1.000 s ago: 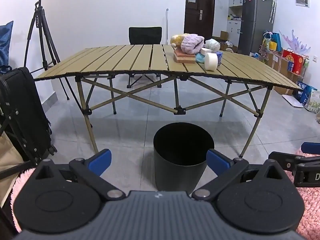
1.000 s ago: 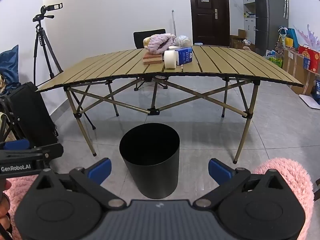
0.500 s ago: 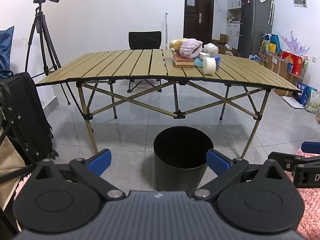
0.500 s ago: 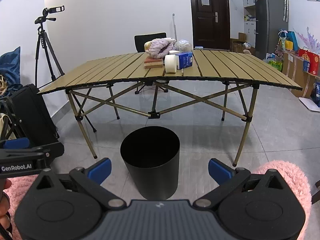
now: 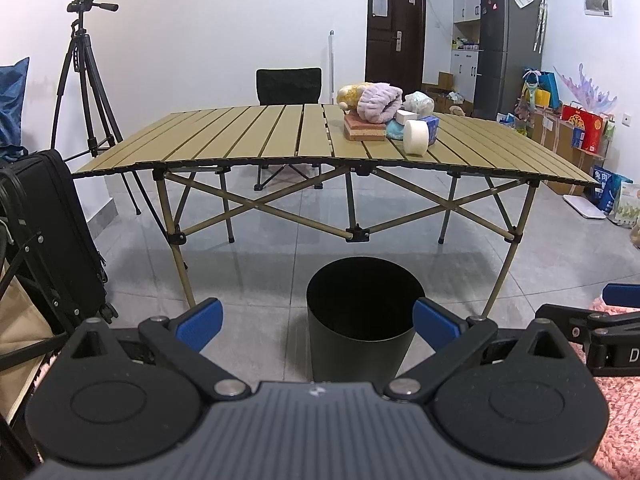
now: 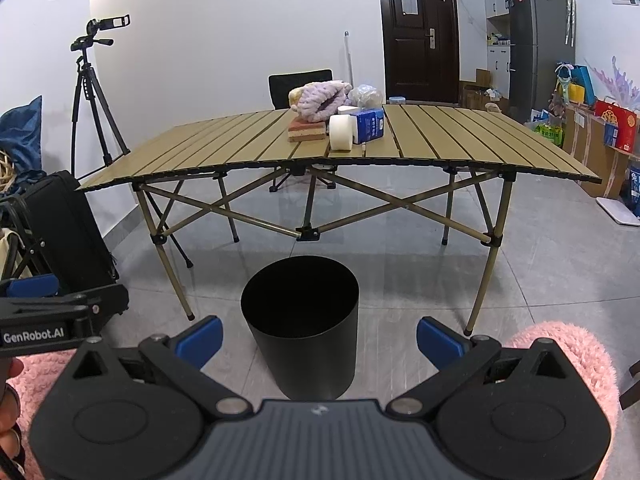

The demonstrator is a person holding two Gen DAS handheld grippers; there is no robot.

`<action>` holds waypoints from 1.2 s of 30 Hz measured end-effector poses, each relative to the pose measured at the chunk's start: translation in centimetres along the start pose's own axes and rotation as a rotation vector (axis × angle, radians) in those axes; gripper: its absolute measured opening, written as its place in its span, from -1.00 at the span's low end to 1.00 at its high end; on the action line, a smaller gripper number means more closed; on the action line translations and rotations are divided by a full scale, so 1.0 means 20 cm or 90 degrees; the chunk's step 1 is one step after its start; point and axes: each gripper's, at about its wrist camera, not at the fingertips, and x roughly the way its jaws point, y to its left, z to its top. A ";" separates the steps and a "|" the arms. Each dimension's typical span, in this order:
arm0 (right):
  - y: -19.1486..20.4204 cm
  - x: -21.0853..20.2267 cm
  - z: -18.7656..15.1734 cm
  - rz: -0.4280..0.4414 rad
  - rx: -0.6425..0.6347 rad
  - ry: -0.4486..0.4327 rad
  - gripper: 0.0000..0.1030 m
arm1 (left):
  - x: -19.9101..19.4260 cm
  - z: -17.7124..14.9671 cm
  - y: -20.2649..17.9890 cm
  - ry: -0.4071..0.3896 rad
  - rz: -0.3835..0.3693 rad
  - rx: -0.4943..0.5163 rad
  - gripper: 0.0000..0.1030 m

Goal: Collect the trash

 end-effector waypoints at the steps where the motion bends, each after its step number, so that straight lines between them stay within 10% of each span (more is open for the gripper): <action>1: 0.00 0.00 0.00 0.000 0.000 0.000 1.00 | 0.00 0.00 0.00 0.000 0.000 0.000 1.00; 36: 0.00 -0.01 0.00 -0.001 -0.001 -0.002 1.00 | -0.02 0.01 0.00 -0.004 -0.002 0.000 1.00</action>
